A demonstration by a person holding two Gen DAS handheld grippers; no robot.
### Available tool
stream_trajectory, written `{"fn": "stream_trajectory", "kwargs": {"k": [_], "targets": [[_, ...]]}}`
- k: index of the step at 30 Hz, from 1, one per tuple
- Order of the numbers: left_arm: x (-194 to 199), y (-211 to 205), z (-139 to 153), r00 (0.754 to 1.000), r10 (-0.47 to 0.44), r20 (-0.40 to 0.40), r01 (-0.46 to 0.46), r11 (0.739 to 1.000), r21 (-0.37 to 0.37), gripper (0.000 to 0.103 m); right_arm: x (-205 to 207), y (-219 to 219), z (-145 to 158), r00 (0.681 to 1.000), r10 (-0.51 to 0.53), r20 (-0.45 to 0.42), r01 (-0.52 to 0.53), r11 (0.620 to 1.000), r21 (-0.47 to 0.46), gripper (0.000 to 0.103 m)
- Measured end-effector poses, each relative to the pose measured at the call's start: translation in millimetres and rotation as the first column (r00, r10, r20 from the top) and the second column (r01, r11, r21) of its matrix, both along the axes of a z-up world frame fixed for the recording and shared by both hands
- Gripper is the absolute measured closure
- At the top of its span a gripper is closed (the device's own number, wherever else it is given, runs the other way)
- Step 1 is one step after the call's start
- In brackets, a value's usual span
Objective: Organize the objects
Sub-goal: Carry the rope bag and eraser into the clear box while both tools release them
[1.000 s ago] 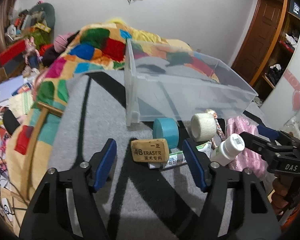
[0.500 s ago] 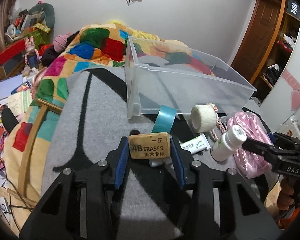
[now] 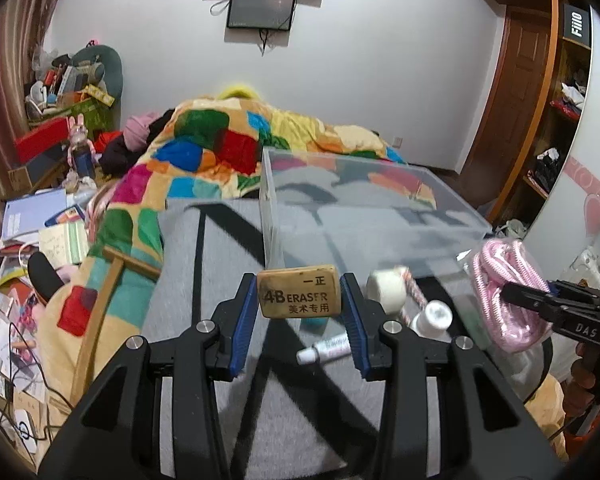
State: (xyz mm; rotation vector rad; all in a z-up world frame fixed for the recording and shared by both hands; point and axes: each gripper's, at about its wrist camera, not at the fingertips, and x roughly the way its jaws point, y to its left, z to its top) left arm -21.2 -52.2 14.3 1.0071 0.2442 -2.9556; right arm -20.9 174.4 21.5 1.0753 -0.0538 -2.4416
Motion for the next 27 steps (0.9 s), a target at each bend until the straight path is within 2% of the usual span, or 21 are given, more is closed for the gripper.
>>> {"fn": "stream_trajectory", "kwargs": {"k": [7,12,19,24,27], "targets": [[-20,5,20,0.999,-0.005,-0.044,0.004,1.0,-0.024,0.062,-9,0,42,0.993,-0.016,-0.117,0.014,1.0,-0.018,0.069],[-40,8,28,0.999,-0.006,-0.053,0.003,0.999,-0.041,0.062,-28,-12,58,0.982,-0.038,-0.187,0.04,0.999,0.003,0.069],[-76,11,20,1.0,-0.024,-0.006,0.024,0.999,-0.033,0.062,-81,-39,55,0.989,-0.032,-0.143,0.033,0.999,0.004,0.069],[-108,15,2,0.997,-0.032,0.076,0.037,0.997,-0.066,0.062,-113,-52,40,0.994,-0.031,-0.1,0.036,0.998,0.05,0.069],[-121,19,-8,0.994,-0.033,0.107,0.042,0.995,-0.089,0.062,-132,-57,27,0.999,-0.026,-0.039,0.028,0.998,0.061,0.069]]}}
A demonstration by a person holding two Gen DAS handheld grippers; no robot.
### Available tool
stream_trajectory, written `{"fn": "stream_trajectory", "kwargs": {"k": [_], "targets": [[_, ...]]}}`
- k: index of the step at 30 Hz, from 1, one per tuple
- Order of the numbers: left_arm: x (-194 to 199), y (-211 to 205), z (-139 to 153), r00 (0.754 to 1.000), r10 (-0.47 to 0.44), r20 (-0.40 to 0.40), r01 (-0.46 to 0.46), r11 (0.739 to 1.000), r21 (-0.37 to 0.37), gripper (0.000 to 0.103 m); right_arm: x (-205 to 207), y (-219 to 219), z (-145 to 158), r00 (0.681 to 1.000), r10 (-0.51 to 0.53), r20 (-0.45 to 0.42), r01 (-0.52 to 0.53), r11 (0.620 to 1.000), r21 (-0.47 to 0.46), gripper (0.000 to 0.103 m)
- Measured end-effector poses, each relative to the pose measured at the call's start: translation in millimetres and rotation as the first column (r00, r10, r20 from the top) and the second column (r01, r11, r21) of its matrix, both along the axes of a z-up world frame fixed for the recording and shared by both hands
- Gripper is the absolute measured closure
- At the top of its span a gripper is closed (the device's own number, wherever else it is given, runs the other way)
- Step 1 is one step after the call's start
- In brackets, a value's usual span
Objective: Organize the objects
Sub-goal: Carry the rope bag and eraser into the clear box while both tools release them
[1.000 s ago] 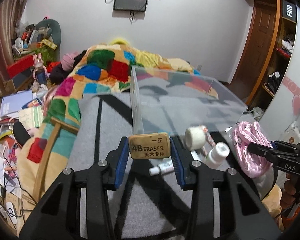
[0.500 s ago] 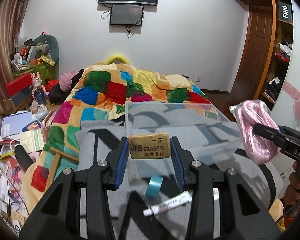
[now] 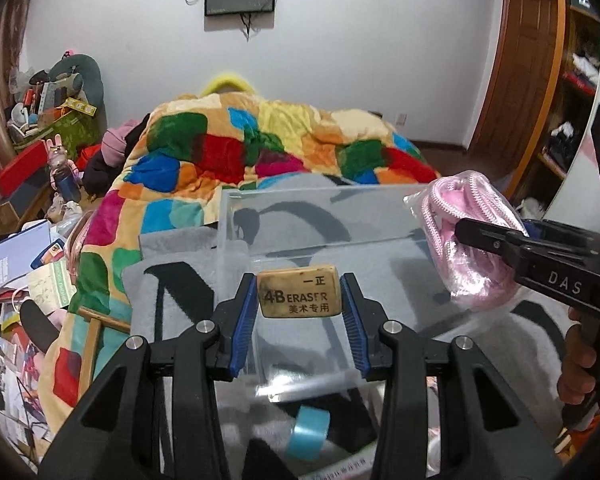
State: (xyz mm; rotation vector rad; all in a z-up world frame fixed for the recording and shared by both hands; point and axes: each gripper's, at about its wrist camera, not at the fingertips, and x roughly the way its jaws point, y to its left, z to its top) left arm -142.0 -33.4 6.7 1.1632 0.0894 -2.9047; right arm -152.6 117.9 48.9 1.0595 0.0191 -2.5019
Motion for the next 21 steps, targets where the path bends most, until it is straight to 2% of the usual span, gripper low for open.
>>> {"fn": "stream_trajectory", "kwargs": {"k": [4,6,11,12,15,17,20,21], "targets": [[-12,2,-12,0.999,-0.011,0.046,0.012,1.0,-0.004,0.062,-10,-7,-16,0.999,0.015,0.046,-0.017,0.999,0.048,0.069],[-13,6,-13,0.999,-0.02,0.048,0.021,1.0,-0.019,0.062,-10,-10,-22,0.998,0.034,0.058,-0.038,0.997,0.068,0.073],[-15,11,-16,0.997,-0.035,0.072,0.036,0.999,-0.013,0.061,5,-21,-19,0.996,0.084,0.015,-0.085,0.986,0.144,0.075],[-15,11,-16,0.996,-0.038,0.075,0.039,0.999,-0.009,0.06,10,-23,-17,0.996,0.09,-0.003,-0.088,0.983,0.16,0.075],[-12,11,-13,0.996,-0.053,0.076,0.052,0.999,0.015,0.048,19,-25,-11,0.994,0.102,-0.025,-0.096,0.979,0.179,0.073],[-9,13,-10,0.996,-0.051,0.067,0.051,0.999,0.005,0.04,24,-22,-8,0.994,0.108,-0.024,-0.102,0.981,0.166,0.065],[0,13,-4,0.997,-0.052,0.053,0.052,0.999,-0.006,0.039,33,-14,-2,0.994,0.102,-0.027,-0.098,0.987,0.13,0.048],[3,12,-2,0.998,-0.052,0.047,0.052,0.999,-0.004,0.038,37,-11,0,0.995,0.098,-0.036,-0.093,0.988,0.119,0.046]]}}
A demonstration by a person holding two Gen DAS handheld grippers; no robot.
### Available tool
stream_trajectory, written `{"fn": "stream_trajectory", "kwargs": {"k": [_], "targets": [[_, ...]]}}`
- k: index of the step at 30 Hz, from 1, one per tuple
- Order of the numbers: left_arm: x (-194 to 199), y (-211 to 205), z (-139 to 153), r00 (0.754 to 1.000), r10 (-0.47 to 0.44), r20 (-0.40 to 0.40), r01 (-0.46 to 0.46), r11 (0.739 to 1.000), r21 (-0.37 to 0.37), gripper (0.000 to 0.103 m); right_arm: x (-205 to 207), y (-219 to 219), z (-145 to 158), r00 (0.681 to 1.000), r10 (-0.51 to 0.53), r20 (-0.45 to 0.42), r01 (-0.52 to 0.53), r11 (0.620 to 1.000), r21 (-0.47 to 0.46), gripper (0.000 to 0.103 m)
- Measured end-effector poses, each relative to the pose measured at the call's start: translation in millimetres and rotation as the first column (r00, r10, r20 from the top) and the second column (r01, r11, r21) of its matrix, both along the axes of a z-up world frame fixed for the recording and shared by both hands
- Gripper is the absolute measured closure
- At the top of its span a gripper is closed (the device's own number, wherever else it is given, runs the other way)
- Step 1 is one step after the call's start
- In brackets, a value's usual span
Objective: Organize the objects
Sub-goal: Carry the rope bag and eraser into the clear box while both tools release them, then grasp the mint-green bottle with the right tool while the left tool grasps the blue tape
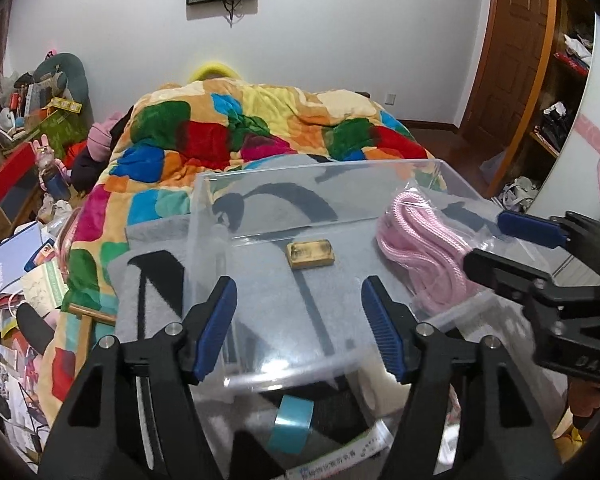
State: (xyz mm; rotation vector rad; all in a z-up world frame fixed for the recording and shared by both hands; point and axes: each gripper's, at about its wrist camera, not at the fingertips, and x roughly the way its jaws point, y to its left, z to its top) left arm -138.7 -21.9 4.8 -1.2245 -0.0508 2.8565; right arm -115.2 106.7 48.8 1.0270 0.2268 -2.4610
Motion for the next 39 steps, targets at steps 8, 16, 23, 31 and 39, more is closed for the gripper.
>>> {"fn": "stream_trajectory", "kwargs": {"k": [8,16,23,31,39], "targets": [[34,-11,18,0.995,0.059,-0.079,-0.058,0.998,0.02,0.006,38,28,16,0.999,-0.031,-0.042,0.028,0.997,-0.07,0.025],[65,-11,20,0.993,0.045,-0.105,-0.045,0.999,0.004,0.006,71,38,12,0.996,-0.049,-0.08,0.044,0.997,-0.065,0.022],[79,-10,-4,0.997,0.031,-0.076,-0.034,0.998,-0.046,0.006,83,44,-17,0.998,-0.065,-0.024,0.063,0.996,-0.07,0.022],[68,-15,-43,0.999,0.038,0.015,-0.037,0.999,-0.025,0.033,77,45,-58,0.992,-0.059,0.112,0.067,0.996,-0.067,0.041],[72,-9,-44,1.0,0.024,-0.006,-0.024,0.999,-0.032,0.058,84,39,-72,0.993,-0.03,0.113,0.034,0.999,-0.029,0.078]]}}
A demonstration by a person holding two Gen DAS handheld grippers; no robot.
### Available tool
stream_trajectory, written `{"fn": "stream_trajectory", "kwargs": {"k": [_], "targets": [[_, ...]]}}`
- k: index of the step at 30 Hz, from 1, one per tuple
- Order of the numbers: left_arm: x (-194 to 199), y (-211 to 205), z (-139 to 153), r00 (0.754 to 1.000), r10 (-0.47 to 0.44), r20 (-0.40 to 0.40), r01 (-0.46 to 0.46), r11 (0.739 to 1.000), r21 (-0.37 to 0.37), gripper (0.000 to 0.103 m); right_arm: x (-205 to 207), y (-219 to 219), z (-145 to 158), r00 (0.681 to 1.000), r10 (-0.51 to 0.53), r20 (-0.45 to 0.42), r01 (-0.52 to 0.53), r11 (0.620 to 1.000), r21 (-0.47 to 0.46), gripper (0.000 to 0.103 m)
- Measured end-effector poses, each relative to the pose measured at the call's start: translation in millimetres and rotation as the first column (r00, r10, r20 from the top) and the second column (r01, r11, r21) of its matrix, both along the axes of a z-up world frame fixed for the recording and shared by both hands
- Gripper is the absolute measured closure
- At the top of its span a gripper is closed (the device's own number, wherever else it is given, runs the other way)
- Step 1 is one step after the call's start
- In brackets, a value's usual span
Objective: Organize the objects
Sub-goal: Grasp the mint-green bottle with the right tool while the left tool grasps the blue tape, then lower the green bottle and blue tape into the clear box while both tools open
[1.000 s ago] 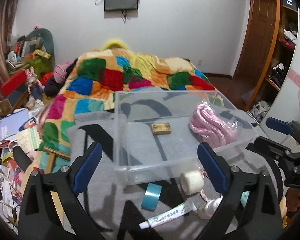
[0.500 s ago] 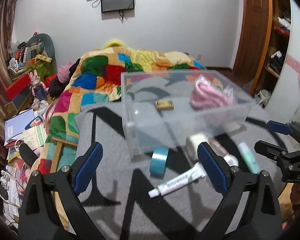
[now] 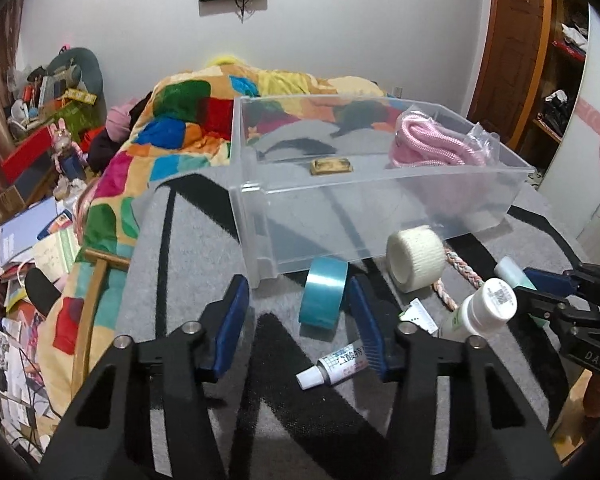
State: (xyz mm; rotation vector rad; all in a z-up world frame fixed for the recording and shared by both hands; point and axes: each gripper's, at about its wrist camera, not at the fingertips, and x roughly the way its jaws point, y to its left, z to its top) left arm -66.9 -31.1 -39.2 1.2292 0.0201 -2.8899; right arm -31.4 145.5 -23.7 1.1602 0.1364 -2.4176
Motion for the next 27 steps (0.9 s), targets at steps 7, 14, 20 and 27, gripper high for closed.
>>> {"fn": "stream_trajectory", "kwargs": {"k": [7,14,20,27], "targets": [[4,3,2,1.0,-0.007,-0.013,0.007,1.0,0.011,0.085,6,4,7,1.0,0.009,-0.021,-0.009,1.0,-0.021,0.08],[16,5,22,0.998,-0.011,-0.068,0.013,1.0,0.016,0.085,9,14,35,0.996,-0.021,-0.09,0.017,0.998,-0.054,0.08],[16,8,47,0.993,-0.003,-0.121,0.0,1.0,-0.023,0.085,0,20,58,0.987,-0.054,-0.149,0.044,0.997,-0.067,0.08],[-1,0,65,0.989,0.012,-0.146,-0.011,1.0,0.009,0.085,-20,23,85,0.97,-0.08,-0.229,0.066,0.996,-0.065,0.08]]}}
